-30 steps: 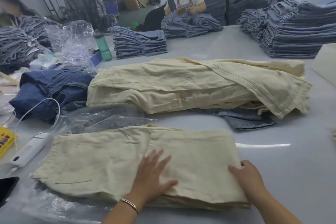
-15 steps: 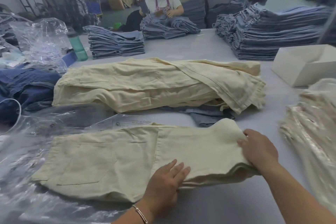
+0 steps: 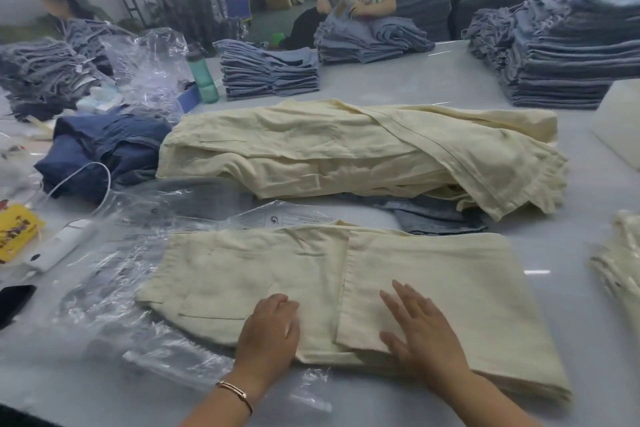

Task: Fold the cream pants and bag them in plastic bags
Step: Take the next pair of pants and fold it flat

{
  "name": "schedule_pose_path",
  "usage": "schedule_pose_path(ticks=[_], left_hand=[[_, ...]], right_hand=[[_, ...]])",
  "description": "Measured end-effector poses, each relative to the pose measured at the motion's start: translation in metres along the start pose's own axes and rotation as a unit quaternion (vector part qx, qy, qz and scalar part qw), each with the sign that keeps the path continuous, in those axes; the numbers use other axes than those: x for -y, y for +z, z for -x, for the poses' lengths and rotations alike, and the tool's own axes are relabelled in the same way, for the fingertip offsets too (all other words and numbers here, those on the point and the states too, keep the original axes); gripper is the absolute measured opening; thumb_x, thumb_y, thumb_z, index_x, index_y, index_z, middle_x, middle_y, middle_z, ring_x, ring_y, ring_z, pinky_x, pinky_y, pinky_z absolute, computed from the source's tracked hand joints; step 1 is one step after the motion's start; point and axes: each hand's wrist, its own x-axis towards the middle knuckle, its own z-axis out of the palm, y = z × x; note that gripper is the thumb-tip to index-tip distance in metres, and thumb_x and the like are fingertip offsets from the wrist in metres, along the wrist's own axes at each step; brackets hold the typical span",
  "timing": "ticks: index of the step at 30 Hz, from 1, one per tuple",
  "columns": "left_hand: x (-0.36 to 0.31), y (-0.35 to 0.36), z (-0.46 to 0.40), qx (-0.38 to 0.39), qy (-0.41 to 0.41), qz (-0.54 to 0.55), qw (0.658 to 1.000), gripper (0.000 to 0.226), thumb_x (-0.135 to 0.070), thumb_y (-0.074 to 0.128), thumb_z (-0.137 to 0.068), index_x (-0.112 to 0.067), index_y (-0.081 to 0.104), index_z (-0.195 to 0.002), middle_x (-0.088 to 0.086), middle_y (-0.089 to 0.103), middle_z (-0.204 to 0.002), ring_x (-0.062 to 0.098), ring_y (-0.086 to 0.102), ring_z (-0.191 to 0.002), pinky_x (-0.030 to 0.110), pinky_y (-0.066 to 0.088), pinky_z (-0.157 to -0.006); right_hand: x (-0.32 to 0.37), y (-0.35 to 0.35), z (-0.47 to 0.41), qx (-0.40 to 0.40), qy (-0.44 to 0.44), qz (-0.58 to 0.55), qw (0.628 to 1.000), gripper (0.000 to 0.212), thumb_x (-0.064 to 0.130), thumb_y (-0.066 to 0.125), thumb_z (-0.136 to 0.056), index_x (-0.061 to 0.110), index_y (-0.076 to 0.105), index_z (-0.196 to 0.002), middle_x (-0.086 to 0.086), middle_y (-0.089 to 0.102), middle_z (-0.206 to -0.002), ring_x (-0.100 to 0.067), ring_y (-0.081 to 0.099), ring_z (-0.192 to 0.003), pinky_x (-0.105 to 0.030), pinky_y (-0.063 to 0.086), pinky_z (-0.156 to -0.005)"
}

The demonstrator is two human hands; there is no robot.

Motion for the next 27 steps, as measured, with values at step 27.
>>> schedule_pose_path(ticks=[27], left_hand=[[0.106,-0.114,-0.059,-0.152,-0.241,0.550,0.785,0.026,-0.020,0.063,-0.062,-0.010,0.060,-0.086,0.008,0.065,-0.075,0.028,0.060,-0.074,0.042,0.048,-0.069]], right_hand=[[0.204,-0.009,-0.084,-0.013,-0.002,-0.370,0.929,0.088,0.064,0.061,-0.079,0.029,0.021,-0.150,0.009,0.028,-0.152,-0.010,0.029,-0.137,-0.027,0.023,-0.114]])
